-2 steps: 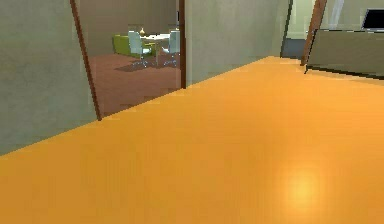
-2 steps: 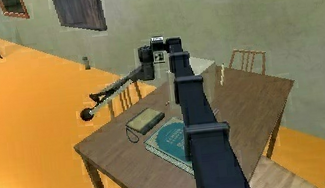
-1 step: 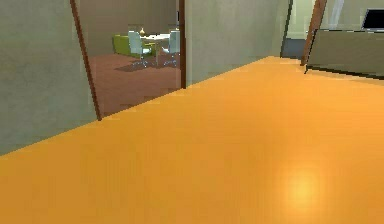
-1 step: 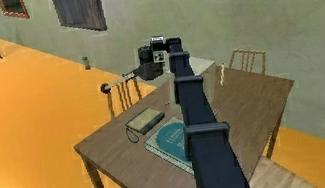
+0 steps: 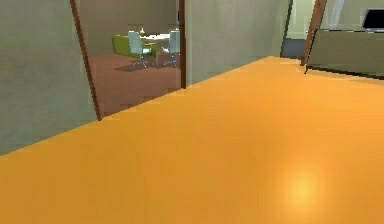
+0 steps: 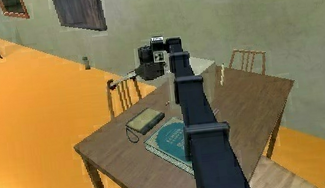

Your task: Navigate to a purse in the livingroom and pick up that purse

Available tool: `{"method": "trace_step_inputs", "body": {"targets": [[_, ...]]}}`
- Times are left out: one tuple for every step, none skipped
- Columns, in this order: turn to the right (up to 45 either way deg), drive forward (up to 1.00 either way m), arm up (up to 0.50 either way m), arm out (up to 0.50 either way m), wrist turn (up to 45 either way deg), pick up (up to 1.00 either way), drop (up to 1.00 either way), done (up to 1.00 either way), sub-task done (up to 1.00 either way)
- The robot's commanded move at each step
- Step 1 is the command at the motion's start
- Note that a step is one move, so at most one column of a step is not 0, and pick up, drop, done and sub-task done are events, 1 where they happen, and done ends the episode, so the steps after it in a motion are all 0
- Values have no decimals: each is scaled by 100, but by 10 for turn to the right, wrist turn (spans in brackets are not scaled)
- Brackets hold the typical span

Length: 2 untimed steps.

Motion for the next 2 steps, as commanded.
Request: {"method": "trace_step_inputs", "body": {"targets": [[0,0,-30,0,0,0,0,0,0],[0,0,0,0,0,100,0,0,0]]}}
